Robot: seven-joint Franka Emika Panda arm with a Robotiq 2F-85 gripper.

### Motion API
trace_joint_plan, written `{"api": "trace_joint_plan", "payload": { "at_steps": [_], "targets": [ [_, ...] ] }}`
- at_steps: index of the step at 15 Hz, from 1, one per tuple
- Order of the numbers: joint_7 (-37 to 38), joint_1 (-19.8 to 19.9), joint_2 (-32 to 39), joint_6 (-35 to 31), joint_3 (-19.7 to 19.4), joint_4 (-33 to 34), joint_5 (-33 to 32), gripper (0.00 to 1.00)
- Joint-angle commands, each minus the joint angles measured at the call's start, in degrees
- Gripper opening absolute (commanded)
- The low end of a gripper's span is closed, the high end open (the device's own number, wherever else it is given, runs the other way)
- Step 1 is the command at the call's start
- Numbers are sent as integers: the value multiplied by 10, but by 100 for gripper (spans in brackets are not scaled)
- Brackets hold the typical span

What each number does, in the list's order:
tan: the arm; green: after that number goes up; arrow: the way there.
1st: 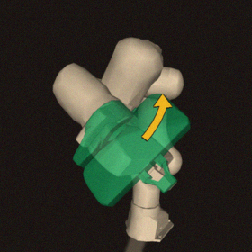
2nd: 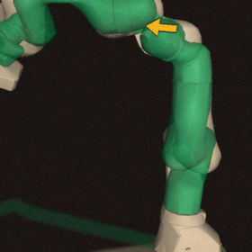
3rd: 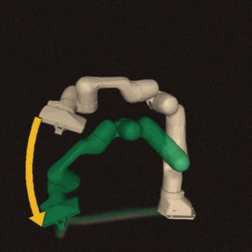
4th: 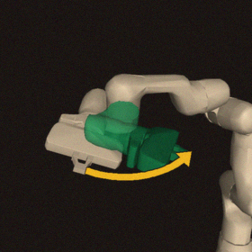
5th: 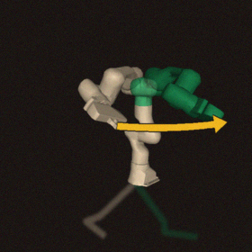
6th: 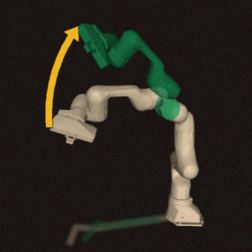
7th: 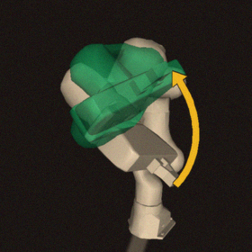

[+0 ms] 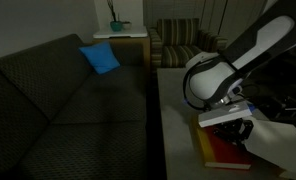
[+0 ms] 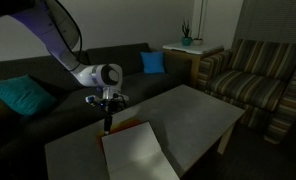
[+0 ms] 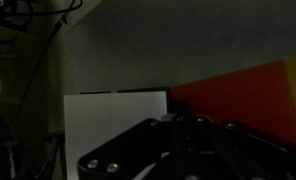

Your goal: Close the book

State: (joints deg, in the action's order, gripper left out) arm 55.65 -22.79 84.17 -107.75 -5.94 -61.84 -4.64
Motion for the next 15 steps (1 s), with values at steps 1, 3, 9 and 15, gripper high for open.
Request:
{"api": "trace_joint_plan", "payload": {
  "at_steps": [1, 3, 9, 15],
  "targets": [
    [20, 3, -28, 14, -12, -30, 0, 0],
    [30, 3, -36, 19, -18, -37, -1, 0],
    [49, -2, -65, 43, -39, -63, -4, 0],
    [64, -4, -94, 48, -50, -109, -1, 0]
  ]
}}
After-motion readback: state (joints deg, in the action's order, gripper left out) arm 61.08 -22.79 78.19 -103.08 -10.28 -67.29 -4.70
